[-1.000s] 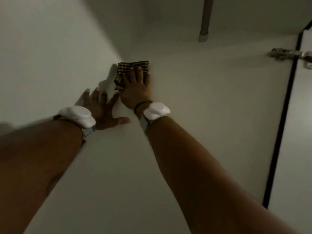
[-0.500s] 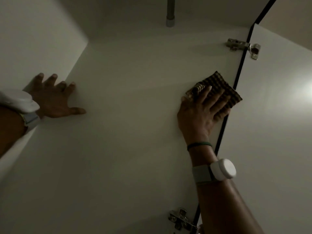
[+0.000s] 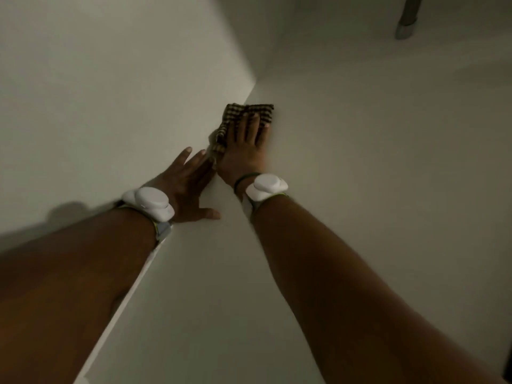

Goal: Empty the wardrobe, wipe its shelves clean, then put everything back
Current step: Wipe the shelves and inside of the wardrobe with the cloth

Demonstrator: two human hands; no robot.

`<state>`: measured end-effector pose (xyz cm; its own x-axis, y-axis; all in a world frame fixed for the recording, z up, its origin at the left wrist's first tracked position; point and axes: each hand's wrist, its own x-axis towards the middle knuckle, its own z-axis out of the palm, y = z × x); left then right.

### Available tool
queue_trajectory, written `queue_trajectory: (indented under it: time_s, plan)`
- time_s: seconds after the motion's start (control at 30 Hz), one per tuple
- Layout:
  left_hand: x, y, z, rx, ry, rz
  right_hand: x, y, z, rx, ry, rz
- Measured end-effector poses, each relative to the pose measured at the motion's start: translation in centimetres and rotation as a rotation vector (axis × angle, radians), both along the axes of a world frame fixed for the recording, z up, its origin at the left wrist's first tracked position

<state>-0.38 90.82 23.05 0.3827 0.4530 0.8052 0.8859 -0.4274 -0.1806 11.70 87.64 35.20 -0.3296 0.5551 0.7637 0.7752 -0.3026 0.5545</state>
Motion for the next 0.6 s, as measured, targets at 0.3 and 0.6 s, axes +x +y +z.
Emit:
queue_trajectory:
  time_s: [0.3, 0.6]
  plan:
    - [0.9, -0.3, 0.0, 0.007, -0.013, 0.099, 9.3, -13.0, -1.0, 0.095, -0.071, 0.078]
    - [2.3, 1.9, 0.8, 0.001, -0.078, 0.129, 22.5, -34.3, -5.3, 0.509, 0.276, -0.318]
